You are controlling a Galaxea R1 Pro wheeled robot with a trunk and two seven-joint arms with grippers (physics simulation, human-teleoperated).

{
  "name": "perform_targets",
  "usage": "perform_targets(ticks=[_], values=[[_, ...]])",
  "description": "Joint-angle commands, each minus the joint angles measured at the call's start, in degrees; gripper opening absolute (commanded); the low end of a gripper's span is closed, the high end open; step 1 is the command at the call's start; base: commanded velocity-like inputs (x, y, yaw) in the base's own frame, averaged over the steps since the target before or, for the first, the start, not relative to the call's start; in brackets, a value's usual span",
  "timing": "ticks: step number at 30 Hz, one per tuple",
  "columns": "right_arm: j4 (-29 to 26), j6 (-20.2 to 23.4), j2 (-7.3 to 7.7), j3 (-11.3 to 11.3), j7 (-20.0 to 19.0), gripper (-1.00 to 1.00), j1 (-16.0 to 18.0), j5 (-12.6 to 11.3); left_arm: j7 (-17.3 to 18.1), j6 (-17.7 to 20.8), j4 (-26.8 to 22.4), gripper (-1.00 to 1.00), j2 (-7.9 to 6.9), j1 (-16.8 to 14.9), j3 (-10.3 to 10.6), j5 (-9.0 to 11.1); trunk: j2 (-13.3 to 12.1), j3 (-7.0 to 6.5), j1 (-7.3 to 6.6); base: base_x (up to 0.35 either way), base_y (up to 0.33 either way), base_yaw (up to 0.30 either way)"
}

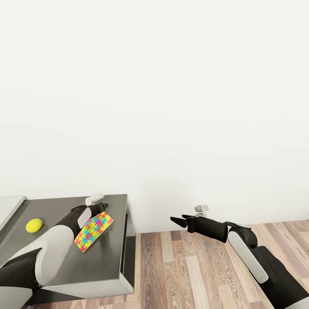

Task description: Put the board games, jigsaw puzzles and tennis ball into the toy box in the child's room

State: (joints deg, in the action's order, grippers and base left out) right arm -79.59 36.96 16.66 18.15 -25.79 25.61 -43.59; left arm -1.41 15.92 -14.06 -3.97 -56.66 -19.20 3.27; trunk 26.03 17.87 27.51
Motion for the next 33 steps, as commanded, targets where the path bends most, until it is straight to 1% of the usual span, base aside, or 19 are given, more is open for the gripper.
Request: perform_targets(ticks=[1, 19, 26, 28, 29, 30, 32, 33], values=[[0.0, 0.2, 0.04, 0.0, 0.0, 1.00, 0.1, -0.3, -0.2, 0.3, -0.1, 1.00, 0.01, 0.0, -0.1, 0.3, 0.1, 0.09, 0.03, 0.000, 0.000, -0.011], [0.0, 0.0, 0.02, 0.0, 0.1, 1.00, 0.1, -0.2, -0.1, 0.3, -0.1, 1.00, 0.01, 0.0, -0.1, 0.4, 0.1, 0.08, 0.03, 0.000, 0.000, -0.001], [0.2, 0.0, -0.42, 0.1, 0.3, 1.00, 0.1, -0.1, -0.1, 0.3, -0.1, 1.00, 0.01, 0.0, -0.1, 0.4, 0.1, 0.08, 0.03, 0.000, 0.000, 0.000], [0.9, -0.4, -0.99, -0.2, 0.9, 1.00, 0.1, -0.2, -0.7, 1.0, 0.6, 1.00, -0.65, 0.6, 0.6, -0.3, 0.1, 0.08, 0.03, 0.000, 0.000, 0.000], [1.2, -0.4, -1.03, -0.2, 1.2, 1.00, 0.1, -0.1, -1.1, 1.3, 0.9, 1.00, -0.97, 1.0, 0.9, -0.6, 0.1, 0.08, 0.03, 0.000, 0.000, 0.000], [1.5, -0.4, -1.03, -0.2, 1.4, 1.00, 0.1, -0.1, -1.2, 1.6, 0.8, 1.00, -1.28, 1.2, 1.5, -0.5, 0.1, 0.08, 0.03, 0.000, 0.000, 0.000], [2.0, -0.4, -1.09, -0.2, 1.2, 1.00, 0.1, -0.1, -1.4, 2.1, -0.1, 1.00, -1.87, 1.8, 1.5, -0.2, 0.1, 0.08, 0.03, 0.000, 0.000, 0.000], [1.9, -0.3, -1.14, -0.2, 1.1, 1.00, 0.1, -0.1, -1.2, 1.7, -0.5, 1.00, -1.93, 2.1, 1.4, 0.0, 0.1, 0.08, 0.03, 0.000, 0.000, 0.000]])
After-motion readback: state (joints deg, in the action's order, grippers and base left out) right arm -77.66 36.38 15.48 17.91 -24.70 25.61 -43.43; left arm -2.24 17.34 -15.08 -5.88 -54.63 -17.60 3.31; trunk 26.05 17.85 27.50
